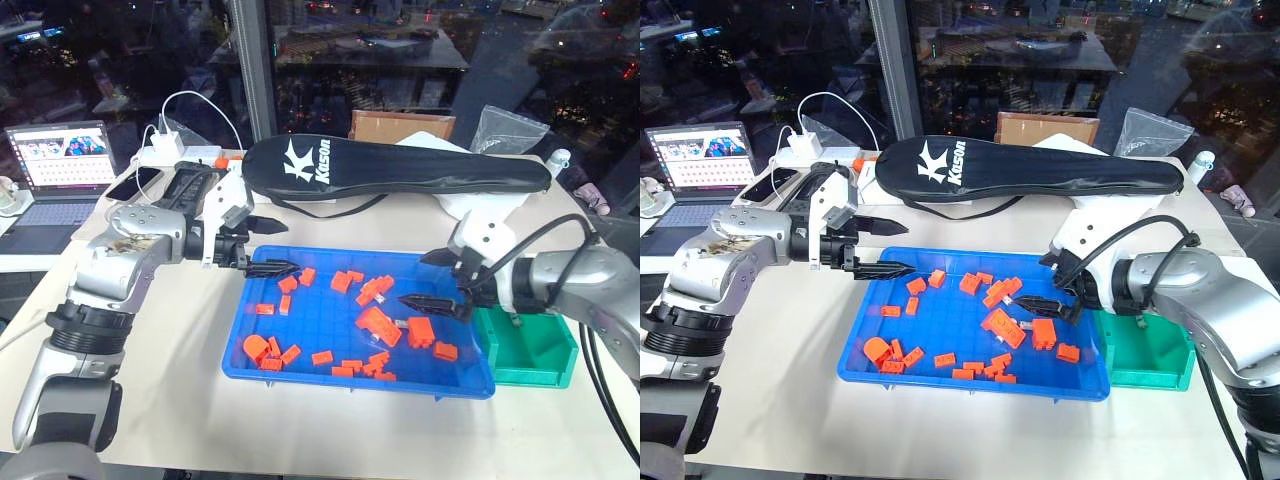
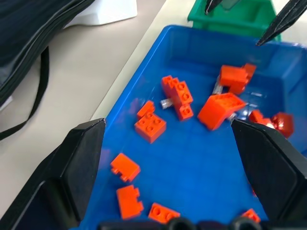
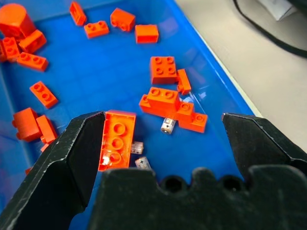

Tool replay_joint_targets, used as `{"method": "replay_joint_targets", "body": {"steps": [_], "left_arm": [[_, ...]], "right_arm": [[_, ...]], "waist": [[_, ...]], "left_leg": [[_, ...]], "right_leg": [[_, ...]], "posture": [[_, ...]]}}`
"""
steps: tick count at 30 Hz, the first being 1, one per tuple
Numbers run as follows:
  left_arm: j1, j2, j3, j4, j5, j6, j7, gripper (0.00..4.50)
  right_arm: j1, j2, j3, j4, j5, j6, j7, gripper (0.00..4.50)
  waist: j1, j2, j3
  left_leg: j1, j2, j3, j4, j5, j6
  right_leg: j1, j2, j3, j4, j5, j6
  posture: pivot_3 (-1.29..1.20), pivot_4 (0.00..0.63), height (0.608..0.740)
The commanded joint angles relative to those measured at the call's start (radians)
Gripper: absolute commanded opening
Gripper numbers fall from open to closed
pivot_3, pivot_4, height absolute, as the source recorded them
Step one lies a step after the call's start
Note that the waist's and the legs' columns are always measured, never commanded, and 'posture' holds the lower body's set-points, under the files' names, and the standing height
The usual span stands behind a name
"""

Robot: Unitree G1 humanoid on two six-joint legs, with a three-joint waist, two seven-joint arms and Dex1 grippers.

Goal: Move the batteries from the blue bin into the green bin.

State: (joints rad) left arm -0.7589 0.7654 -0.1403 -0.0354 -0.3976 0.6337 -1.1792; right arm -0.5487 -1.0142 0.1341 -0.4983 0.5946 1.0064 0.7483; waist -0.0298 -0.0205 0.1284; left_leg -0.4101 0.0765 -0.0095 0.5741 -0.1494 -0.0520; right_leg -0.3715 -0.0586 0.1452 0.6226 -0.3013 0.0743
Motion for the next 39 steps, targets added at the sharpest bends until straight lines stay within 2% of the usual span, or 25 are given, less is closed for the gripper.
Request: {"method": "replay_joint_targets", "body": {"steps": [1, 11, 14, 15, 18, 24, 26, 30, 35, 39], "left_arm": [[0.010, 0.001, 0.016, -0.040, 0.012, -0.015, 0.023, 4.50], [0.046, 0.004, 0.027, -0.078, -0.019, 0.019, 0.021, 4.50], [0.052, 0.010, 0.021, -0.092, -0.027, 0.027, 0.000, 4.50], [0.053, 0.010, 0.022, -0.096, -0.032, 0.032, -0.005, 4.50], [0.053, 0.008, 0.025, -0.095, -0.029, 0.031, -0.006, 4.50], [0.057, 0.008, 0.030, -0.087, -0.026, 0.027, 0.003, 4.50], [0.067, 0.010, 0.032, -0.096, -0.027, 0.028, 0.006, 4.50], [0.097, 0.022, 0.044, -0.128, -0.042, 0.051, 0.015, 4.50], [0.146, 0.073, 0.081, -0.173, -0.067, 0.072, 0.007, 4.50], [0.155, 0.081, 0.085, -0.186, -0.075, 0.077, 0.014, 4.50]], "right_arm": [[0.016, -0.019, 0.107, 0.020, -0.085, -0.004, 0.029, 4.49], [0.048, -0.042, 0.236, 0.104, -0.271, -0.118, 0.106, 4.49], [0.052, -0.037, 0.247, 0.126, -0.307, -0.144, 0.127, 3.85], [0.053, -0.033, 0.246, 0.132, -0.316, -0.150, 0.131, 3.41], [0.053, -0.027, 0.240, 0.144, -0.346, -0.165, 0.141, 2.48], [-0.012, -0.051, 0.167, 0.106, -0.322, -0.134, 0.210, 2.44], [-0.069, -0.021, 0.144, 0.109, -0.304, -0.115, 0.217, 2.44], [-0.154, 0.173, 0.127, 0.097, -0.216, -0.055, 0.181, 2.44], [-0.199, 0.416, 0.314, 0.150, -0.330, -0.097, 0.059, 2.44], [-0.225, 0.523, 0.413, 0.234, -0.404, -0.147, 0.038, 2.44]], "waist": [[0.001, 0.000, 0.000], [0.010, 0.000, 0.000], [0.010, 0.000, 0.000], [0.011, 0.000, 0.000], [0.012, 0.000, 0.000], [0.012, 0.000, 0.000], [0.008, 0.001, 0.000], [-0.004, 0.000, 0.000], [-0.009, 0.000, 0.000], [-0.005, 0.000, 0.000]], "left_leg": [[0.000, 0.000, 0.000, 0.000, 0.000, 0.000], [-0.001, 0.000, 0.000, 0.002, 0.000, 0.000], [-0.001, 0.000, 0.000, 0.002, 0.000, 0.000], [-0.001, 0.000, 0.000, 0.002, 0.000, 0.000], [-0.001, 0.000, 0.000, 0.002, 0.000, 0.000], [-0.001, 0.000, 0.000, 0.003, 0.000, 0.000], [-0.001, 0.000, 0.000, 0.003, 0.000, 0.000], [0.002, 0.001, 0.000, 0.002, 0.000, 0.000], [0.001, 0.001, -0.001, 0.002, 0.000, 0.000], [0.000, 0.002, -0.001, 0.002, 0.000, 0.000]], "right_leg": [[0.000, 0.000, 0.000, 0.000, 0.000, 0.000], [-0.001, 0.000, 0.000, 0.002, 0.000, 0.001], [-0.001, 0.001, 0.000, 0.002, 0.000, 0.001], [-0.001, 0.000, 0.000, 0.002, 0.000, 0.001], [-0.001, 0.001, 0.000, 0.002, 0.000, 0.001], [-0.001, 0.001, 0.000, 0.002, 0.000, 0.001], [-0.001, 0.001, 0.000, 0.002, 0.000, 0.001], [0.000, 0.002, 0.000, 0.003, 0.000, 0.000], [0.000, 0.002, 0.000, 0.004, 0.001, -0.001], [-0.001, 0.002, -0.001, 0.006, 0.001, -0.002]], "posture": [[0.00, 0.150, 0.736], [0.00, 0.150, 0.736], [0.00, 0.150, 0.736], [0.00, 0.150, 0.736], [0.00, 0.150, 0.736], [0.00, 0.150, 0.736], [0.00, 0.150, 0.736], [0.00, 0.150, 0.736], [0.00, 0.150, 0.736], [0.00, 0.150, 0.736]]}}
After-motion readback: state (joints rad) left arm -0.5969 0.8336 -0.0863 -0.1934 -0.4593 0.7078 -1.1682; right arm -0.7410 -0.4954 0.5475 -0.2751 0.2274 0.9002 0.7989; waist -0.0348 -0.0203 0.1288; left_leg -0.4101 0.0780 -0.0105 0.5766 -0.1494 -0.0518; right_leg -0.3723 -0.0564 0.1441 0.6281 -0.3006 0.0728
